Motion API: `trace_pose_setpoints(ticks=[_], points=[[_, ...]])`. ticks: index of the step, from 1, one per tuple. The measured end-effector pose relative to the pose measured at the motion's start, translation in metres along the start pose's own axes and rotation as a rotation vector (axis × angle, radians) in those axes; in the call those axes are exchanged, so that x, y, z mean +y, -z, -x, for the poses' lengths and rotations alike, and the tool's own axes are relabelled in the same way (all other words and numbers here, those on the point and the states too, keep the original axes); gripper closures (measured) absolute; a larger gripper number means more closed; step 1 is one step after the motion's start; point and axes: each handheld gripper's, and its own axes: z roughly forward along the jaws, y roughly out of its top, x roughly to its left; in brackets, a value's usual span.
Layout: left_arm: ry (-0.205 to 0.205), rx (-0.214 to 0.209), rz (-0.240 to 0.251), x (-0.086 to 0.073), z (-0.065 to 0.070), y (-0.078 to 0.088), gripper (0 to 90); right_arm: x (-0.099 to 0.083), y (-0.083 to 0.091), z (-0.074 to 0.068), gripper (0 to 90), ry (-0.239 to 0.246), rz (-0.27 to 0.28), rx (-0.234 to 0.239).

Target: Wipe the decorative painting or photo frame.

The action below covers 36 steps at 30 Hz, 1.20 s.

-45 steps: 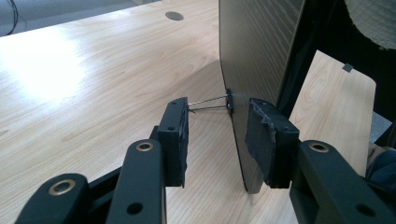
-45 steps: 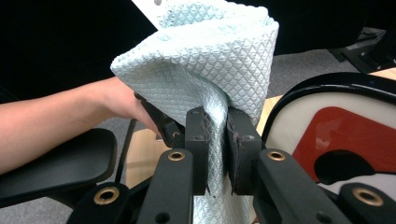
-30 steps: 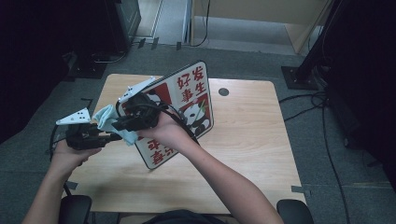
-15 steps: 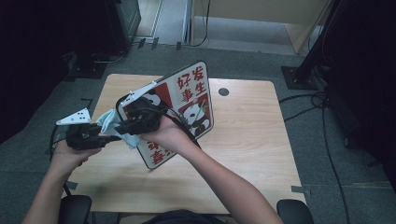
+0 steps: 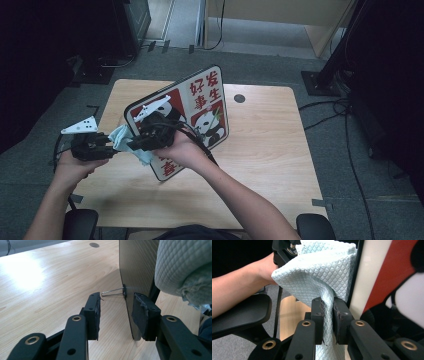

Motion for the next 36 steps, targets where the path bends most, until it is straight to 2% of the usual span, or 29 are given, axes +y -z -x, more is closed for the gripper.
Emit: trace_pose_setpoints(ticks=[14, 21, 36], points=[[-0.001, 0.001, -0.005, 0.0, 0.0, -0.001, 58.4, -0.02, -0.009, 0.002, 80.6, -0.03, -0.019, 0.006], [0.004, 0.002, -0.003, -0.001, -0.001, 0.0, 58.2, -0.028, -0.011, 0.002, 80.7, -0.028, -0.028, 0.003], [-0.01, 0.007, -0.01, 0.0, 0.0, 0.0, 58.2, -0.051, -0.02, 0.005, 80.6, -0.054, -0.036, 0.015]])
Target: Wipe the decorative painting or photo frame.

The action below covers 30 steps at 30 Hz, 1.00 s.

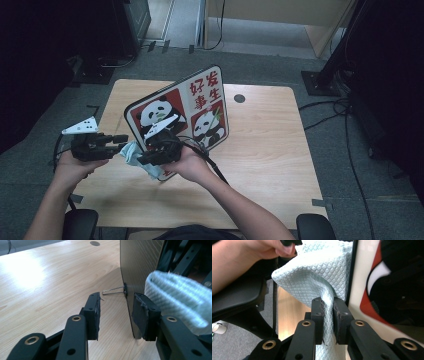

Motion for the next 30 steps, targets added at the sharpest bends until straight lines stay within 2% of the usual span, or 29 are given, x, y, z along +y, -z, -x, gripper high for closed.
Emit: trace_pose_setpoints(ticks=[11, 30], points=[[-0.001, 0.003, 0.004, 0.002, 0.001, 0.002, 58.0, -0.016, -0.009, 0.003, 80.7, -0.018, -0.019, 0.001], [-0.028, -0.01, 0.008, 0.009, 0.012, 0.009, 56.6, -0.039, -0.019, 0.007, 80.7, -0.016, 0.009, -0.003]])
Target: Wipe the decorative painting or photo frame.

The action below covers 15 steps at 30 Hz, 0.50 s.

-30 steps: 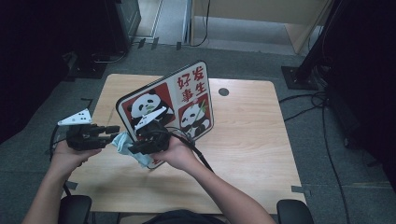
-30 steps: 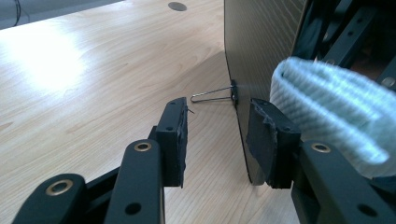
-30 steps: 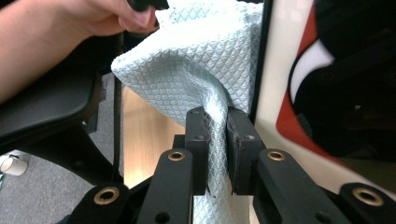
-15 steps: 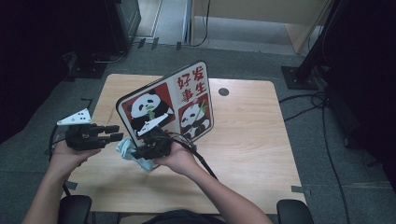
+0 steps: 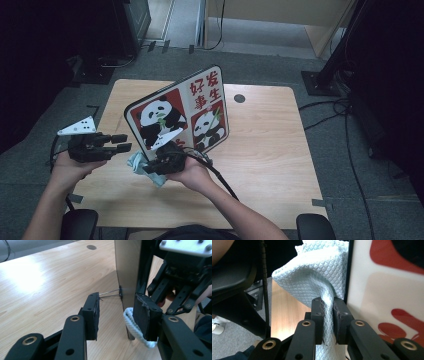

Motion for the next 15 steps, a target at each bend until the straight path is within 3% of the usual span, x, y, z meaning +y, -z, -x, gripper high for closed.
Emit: trace_pose_setpoints(ticks=[15], points=[[-0.018, -0.044, -0.012, 0.006, 0.011, -0.009, 56.8, -0.018, -0.008, 0.001, 80.7, 0.017, 0.026, -0.015]])
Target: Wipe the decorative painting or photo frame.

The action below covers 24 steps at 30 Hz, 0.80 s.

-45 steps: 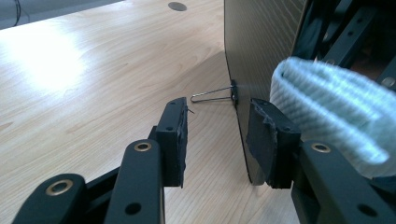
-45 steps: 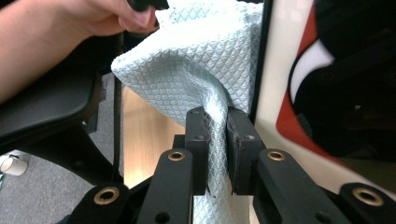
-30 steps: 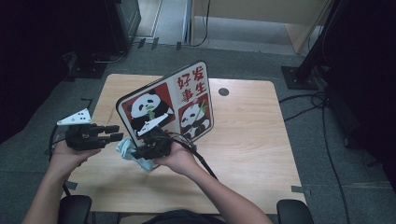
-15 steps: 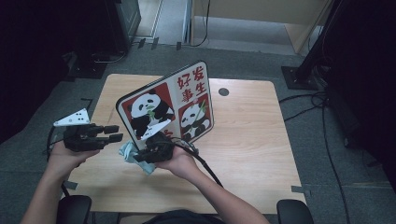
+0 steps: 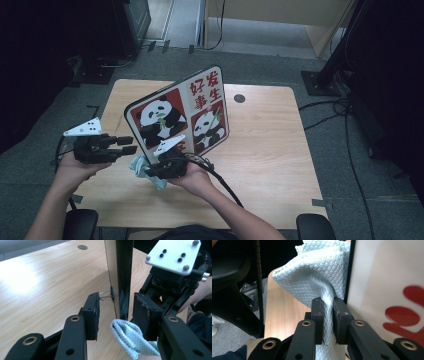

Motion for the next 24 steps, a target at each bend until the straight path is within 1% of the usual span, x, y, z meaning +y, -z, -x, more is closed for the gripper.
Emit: trace_pose_setpoints(ticks=[4, 7, 17, 19, 24], points=[[0.0, -0.008, -0.008, 0.0, 0.001, -0.005, 56.8, -0.005, -0.003, 0.001, 80.8, 0.004, -0.011, -0.002], [0.001, -0.013, -0.007, 0.001, 0.002, -0.007, 56.8, -0.009, -0.004, 0.002, 80.7, 0.013, -0.003, 0.0], [0.001, -0.02, -0.011, 0.005, 0.005, -0.018, 56.8, -0.019, -0.009, 0.003, 80.7, -0.016, -0.021, 0.01], [-0.001, -0.022, -0.015, 0.005, 0.006, -0.02, 56.9, -0.021, -0.01, 0.003, 80.8, -0.015, -0.023, 0.006], [0.001, -0.031, -0.023, 0.006, 0.005, -0.026, 58.1, -0.024, -0.011, 0.004, 80.8, -0.018, -0.021, 0.014]])
